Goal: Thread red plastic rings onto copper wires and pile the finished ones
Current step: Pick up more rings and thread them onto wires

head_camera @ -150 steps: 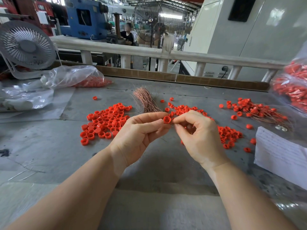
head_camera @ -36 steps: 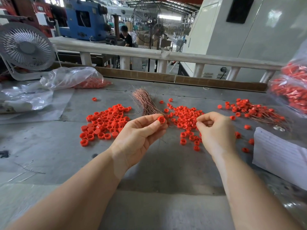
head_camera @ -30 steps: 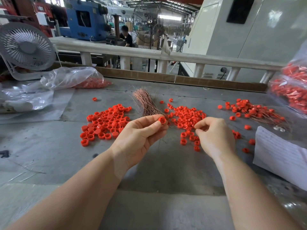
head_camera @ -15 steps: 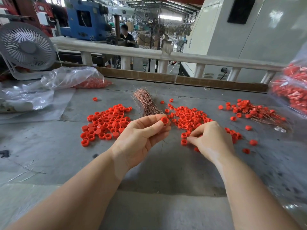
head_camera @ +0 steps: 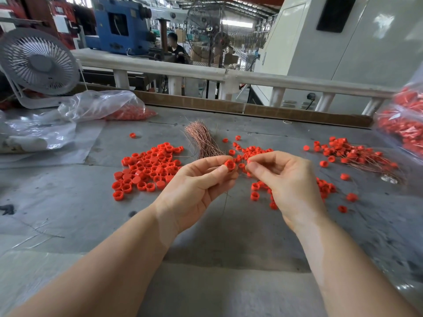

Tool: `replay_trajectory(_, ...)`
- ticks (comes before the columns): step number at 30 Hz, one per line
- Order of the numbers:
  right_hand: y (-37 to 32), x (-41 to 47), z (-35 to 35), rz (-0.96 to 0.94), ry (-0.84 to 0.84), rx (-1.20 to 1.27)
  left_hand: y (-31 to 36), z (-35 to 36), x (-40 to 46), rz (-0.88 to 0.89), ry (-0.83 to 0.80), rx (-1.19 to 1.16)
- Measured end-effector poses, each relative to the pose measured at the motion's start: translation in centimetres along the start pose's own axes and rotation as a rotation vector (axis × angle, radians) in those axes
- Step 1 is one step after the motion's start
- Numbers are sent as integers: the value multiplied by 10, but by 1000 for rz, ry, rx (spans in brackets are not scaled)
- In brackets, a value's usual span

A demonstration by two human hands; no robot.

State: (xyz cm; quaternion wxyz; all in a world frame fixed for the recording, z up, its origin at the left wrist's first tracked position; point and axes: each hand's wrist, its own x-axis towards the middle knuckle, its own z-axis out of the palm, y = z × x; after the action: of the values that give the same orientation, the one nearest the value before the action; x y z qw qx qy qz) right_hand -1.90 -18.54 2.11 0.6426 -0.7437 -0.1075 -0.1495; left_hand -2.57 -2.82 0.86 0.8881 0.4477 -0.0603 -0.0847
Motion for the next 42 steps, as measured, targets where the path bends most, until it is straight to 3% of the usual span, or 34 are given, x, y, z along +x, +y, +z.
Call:
replay_trajectory(7,-1,-2,5,7,-47,96,-2,1,0,38,0,52)
replay_trajectory(20,2,-3,11,-282,-27,-132,-3,4,-1,112,-2,104)
replay_trajectory(42,2,-5,13,-391,-28,-187,-5,3,-1,146,32,191)
